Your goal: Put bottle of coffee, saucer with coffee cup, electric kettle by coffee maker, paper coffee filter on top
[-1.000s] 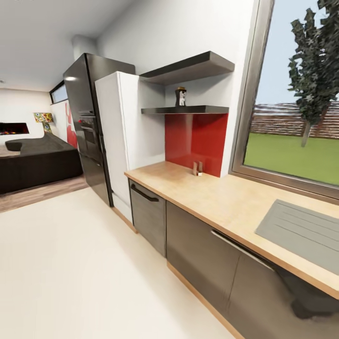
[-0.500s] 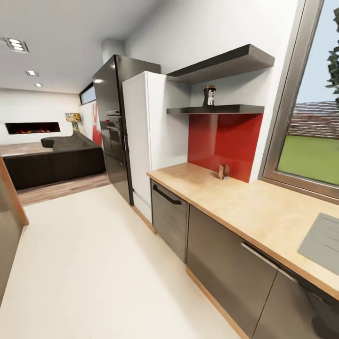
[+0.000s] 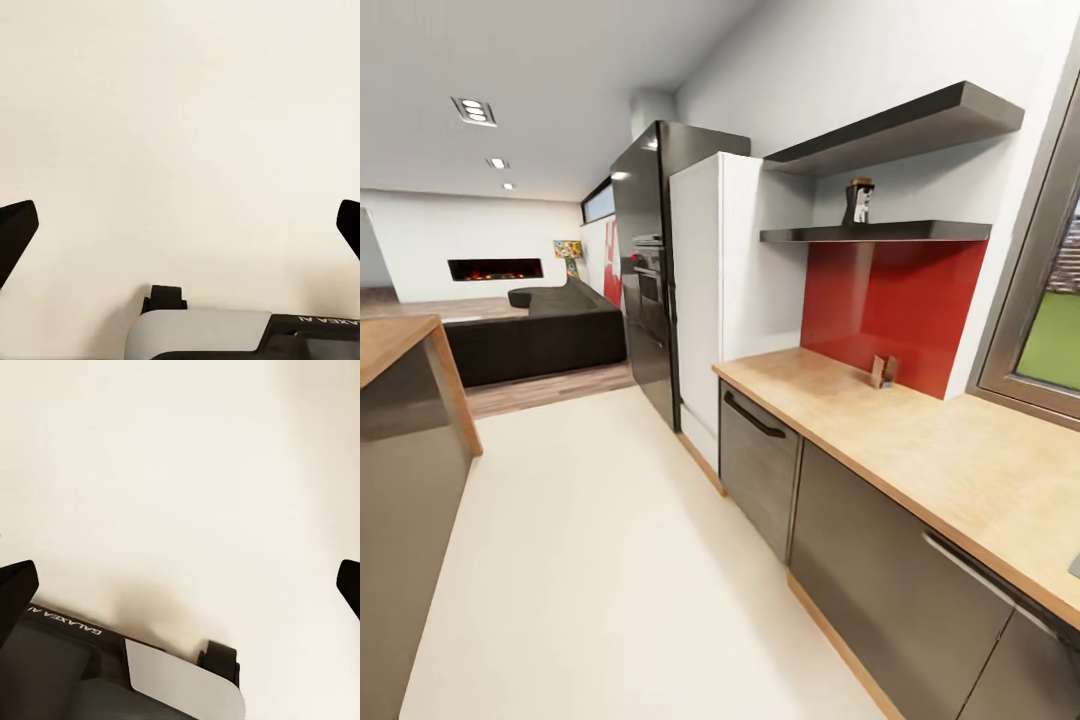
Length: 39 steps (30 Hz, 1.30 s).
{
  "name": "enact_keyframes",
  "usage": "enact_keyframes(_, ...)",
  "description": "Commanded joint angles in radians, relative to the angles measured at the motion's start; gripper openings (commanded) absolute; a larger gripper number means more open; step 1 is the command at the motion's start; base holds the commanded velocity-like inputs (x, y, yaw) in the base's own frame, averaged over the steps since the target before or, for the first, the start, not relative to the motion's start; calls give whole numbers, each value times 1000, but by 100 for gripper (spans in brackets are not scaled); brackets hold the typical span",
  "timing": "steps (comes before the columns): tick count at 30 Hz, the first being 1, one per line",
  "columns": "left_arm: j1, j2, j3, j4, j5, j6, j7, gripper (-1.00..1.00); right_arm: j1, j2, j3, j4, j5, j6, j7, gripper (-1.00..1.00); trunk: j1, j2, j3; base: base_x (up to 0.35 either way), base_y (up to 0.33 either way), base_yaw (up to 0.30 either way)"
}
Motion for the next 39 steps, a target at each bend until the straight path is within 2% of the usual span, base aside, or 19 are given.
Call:
enact_keyframes(1,0,0,3,-1,10,0,-7,100,0,1,8,3,-8,-3,7,100,0,-1,-1,0,0,274)
enact_keyframes(15,0,0,2,-1,10,0,-7,100,0,0,8,3,-8,-2,8,100,0,-1,-1,32,23,267)
enact_keyframes(30,0,0,1,-1,10,0,-7,100,0,-3,7,3,-8,-1,15,100,0,-1,-1,257,188,28)
enact_keyframes(39,0,0,0,-1,9,0,-7,100,0,-4,7,3,-9,-1,15,100,0,-1,-1,317,61,0)
